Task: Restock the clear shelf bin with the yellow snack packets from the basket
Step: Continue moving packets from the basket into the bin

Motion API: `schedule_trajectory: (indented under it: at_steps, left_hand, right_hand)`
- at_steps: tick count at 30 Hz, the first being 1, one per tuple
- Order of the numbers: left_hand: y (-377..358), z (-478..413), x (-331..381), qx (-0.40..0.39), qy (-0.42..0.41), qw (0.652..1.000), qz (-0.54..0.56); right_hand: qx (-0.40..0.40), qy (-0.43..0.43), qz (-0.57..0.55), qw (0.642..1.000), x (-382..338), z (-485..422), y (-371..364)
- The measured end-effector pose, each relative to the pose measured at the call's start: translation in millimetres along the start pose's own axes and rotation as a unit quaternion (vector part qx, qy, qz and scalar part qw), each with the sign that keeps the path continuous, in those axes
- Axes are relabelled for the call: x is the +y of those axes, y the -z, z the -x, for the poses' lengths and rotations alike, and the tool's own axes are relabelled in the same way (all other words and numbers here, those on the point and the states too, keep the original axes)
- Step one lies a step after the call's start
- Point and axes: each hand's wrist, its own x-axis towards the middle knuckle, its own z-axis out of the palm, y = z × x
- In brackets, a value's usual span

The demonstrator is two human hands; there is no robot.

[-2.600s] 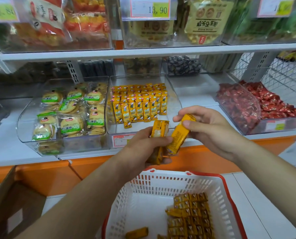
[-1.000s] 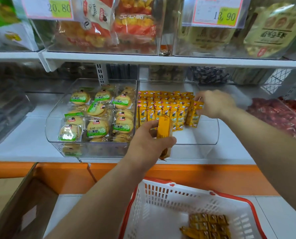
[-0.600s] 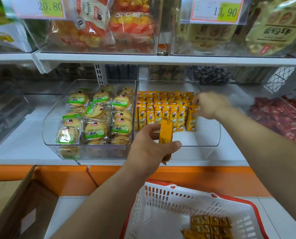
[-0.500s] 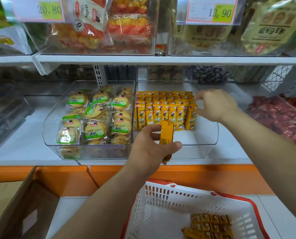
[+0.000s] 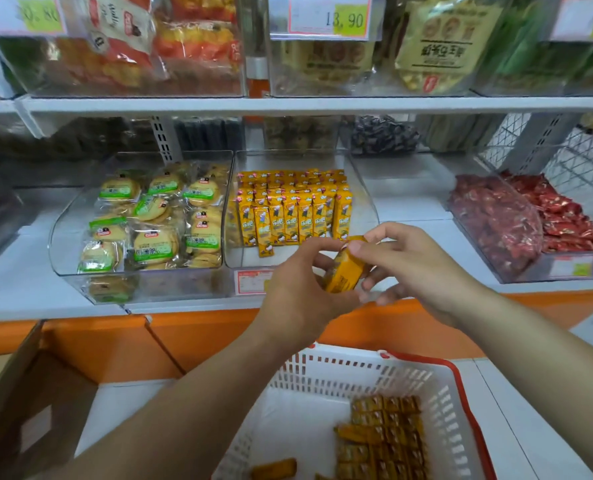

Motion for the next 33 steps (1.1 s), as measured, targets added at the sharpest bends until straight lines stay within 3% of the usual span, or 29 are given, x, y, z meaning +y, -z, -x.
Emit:
schedule_trajectory:
  at_steps: [3,10,12,16,18,21,26,30,33]
  left_hand:
    - [-10.4,3.6,0.7,0.002,-0.015,1.0,0.005]
    - [-10.5,0.9,-3.6,0.005,0.049,0.994,0.099]
    - [-5.1,-3.1,-3.9,0.035,0.059,0.99,0.127]
    - [3.9,-10.6,-3.2,0.053,0.06,0.98,0.18]
    - [3.3,-11.6,-4.0,0.048,0.05,0.982,0.174]
    - [1.2,-11.9,-4.9,0.056,0.034,0.984,0.166]
    - [0.4,-7.5,2.8,0.056,0.011,0.985,0.166]
    - [4.0,-25.6,14.4,0.034,-0.002,0.998,0.057]
    - [11.7,-69.5,11.9,0.067,-0.064,0.972,-0.217]
  right_hand:
    - [0.002,-0.01,-0.011,1.0,4.1,2.0,6.2]
    - [0.013,0.027,-0.151,0.988,11.8,-1.9,27.5]
    - [-0.023,0.041,-0.103,0.994,14.4,-2.3,31.4]
    - [-0.096,0.071,0.112,0.987,17.7,2.8,21.9]
    - [-0.075,0.105,0.167,0.977,18.2,4.1,12.1]
    - [0.014,0.14,0.064,0.988,15.3,-0.7,5.6]
    - [-0.047,0.148,0.048,0.987,13.4,-8.2,14.3]
    - [-0.054,0.146,0.03,0.987,17.0,-17.4,27.8]
    - [-0.006,0.152,0.025,0.988,23.5,-26.4,38.5]
